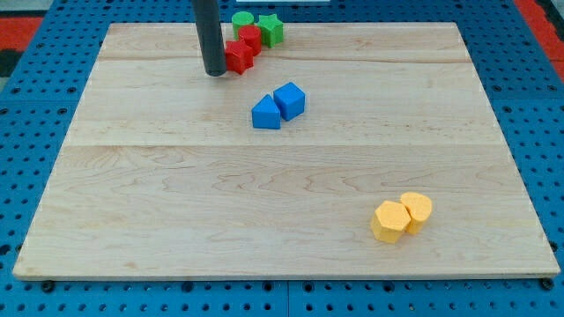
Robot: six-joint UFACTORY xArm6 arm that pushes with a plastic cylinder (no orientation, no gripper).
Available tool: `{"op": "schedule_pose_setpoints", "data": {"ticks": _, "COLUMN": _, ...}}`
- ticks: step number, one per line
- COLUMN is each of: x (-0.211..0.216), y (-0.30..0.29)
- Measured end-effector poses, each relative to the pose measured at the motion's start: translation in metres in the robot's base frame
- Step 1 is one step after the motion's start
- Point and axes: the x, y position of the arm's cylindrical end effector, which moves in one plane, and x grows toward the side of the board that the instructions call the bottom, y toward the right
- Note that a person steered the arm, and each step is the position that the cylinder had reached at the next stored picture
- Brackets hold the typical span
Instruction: Move the blue cube along with blue triangle towards center
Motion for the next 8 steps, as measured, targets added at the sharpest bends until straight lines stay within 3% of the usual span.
{"op": "schedule_pose_setpoints", "data": {"ticks": 1, "x": -0.004, "y": -0.002}}
{"op": "schedule_pose_setpoints", "data": {"ticks": 4, "x": 0.037, "y": 0.008}}
{"op": "schedule_pose_setpoints", "data": {"ticks": 8, "x": 0.044, "y": 0.022}}
